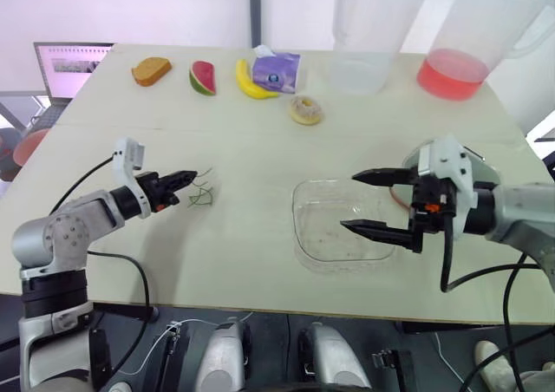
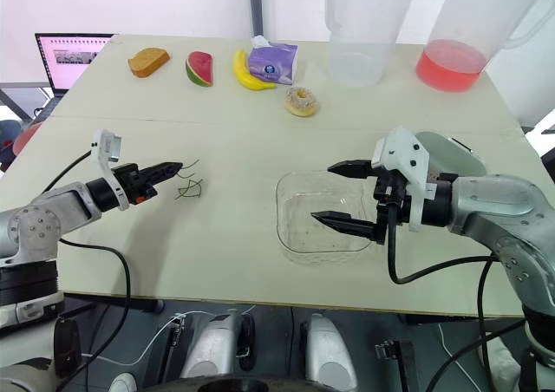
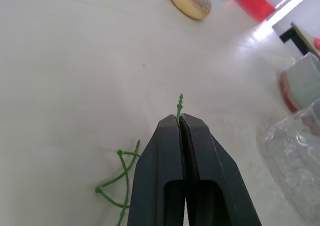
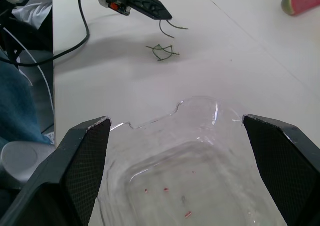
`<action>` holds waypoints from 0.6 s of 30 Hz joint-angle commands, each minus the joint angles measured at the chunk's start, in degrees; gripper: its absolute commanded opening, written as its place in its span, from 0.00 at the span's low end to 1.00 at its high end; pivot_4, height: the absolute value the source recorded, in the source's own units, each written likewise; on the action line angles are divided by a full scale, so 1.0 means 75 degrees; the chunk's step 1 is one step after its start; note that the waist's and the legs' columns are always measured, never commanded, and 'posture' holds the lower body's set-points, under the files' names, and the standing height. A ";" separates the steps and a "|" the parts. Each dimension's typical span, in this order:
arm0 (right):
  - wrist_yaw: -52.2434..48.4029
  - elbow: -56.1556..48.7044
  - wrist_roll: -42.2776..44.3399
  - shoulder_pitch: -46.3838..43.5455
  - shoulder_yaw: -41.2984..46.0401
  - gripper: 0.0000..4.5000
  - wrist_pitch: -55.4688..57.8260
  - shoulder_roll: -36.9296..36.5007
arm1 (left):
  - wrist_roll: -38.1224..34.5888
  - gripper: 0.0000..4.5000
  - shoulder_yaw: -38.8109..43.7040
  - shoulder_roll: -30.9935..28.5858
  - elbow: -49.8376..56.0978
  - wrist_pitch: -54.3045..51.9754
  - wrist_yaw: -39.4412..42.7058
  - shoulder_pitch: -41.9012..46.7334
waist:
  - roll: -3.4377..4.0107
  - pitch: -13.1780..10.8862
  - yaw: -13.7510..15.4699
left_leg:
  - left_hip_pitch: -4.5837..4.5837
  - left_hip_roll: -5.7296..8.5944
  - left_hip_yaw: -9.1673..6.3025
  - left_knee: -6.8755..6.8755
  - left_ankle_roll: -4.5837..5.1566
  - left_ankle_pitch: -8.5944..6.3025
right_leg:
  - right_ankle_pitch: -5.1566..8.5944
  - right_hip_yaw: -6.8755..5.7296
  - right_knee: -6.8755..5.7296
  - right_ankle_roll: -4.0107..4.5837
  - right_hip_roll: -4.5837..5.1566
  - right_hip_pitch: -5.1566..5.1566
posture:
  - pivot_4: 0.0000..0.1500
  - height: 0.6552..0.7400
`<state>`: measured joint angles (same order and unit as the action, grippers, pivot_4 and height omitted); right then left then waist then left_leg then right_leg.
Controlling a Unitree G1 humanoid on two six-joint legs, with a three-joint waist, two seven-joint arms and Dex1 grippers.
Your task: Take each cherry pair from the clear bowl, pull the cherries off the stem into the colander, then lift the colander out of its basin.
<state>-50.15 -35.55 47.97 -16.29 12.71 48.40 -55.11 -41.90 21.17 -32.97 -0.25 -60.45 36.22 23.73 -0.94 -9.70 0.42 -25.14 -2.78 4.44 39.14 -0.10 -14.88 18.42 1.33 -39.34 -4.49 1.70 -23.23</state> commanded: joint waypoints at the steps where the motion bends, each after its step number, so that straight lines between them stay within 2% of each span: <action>1: 0.0057 -0.0066 0.0059 -0.0141 0.0081 0.99 -0.0036 -0.0085 | -0.0015 0.00 0.0012 0.0150 -0.0121 0.0149 -0.0096 -0.0136 | 0.0001 0.0000 -0.0002 | 0.0001 -0.0001 0.0001 -0.0001 0.0000 0.0000 | 0.0000 0.0000 0.0000 0.0000 0.0000 0.0000 | 1.00 1.00; 11: 0.0210 -0.0171 0.0222 -0.0107 0.0116 0.99 0.0117 -0.0137 | 0.0532 0.00 -0.0287 0.0217 -0.0576 0.0668 -0.0372 -0.0191 | 0.0000 0.0001 -0.0002 | 0.0002 -0.0002 0.0002 -0.0001 0.0000 0.0000 | -0.0001 0.0001 -0.0001 0.0001 0.0001 0.0000 | 1.00 1.00; 14: 0.0221 -0.0177 0.0240 -0.0121 0.0138 1.00 0.0147 -0.0148 | 0.0755 0.21 -0.0468 0.0126 -0.0604 0.0921 -0.0274 -0.0198 | 0.0000 0.0001 -0.0002 | 0.0002 -0.0002 0.0001 -0.0001 0.0000 0.0000 | -0.0001 0.0001 -0.0001 0.0001 0.0002 0.0000 | 1.00 1.00; 18: 0.0241 -0.0181 0.0300 -0.0144 0.0148 1.00 0.0190 -0.0148 | 0.0820 0.67 -0.0509 0.0160 -0.0651 0.1124 -0.0228 -0.0152 | 0.0000 0.0001 -0.0002 | 0.0002 -0.0002 0.0002 -0.0001 0.0000 0.0000 | -0.0001 0.0001 0.0000 0.0001 0.0003 0.0000 | 1.00 1.00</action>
<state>-48.51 -35.65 48.99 -16.41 12.17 49.87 -55.42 -35.86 16.91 -31.36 -5.58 -53.27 34.24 21.94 -0.93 -9.69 0.40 -25.12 -2.80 4.46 39.14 -0.10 -14.88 18.41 1.34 -39.34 -4.48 1.72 -23.24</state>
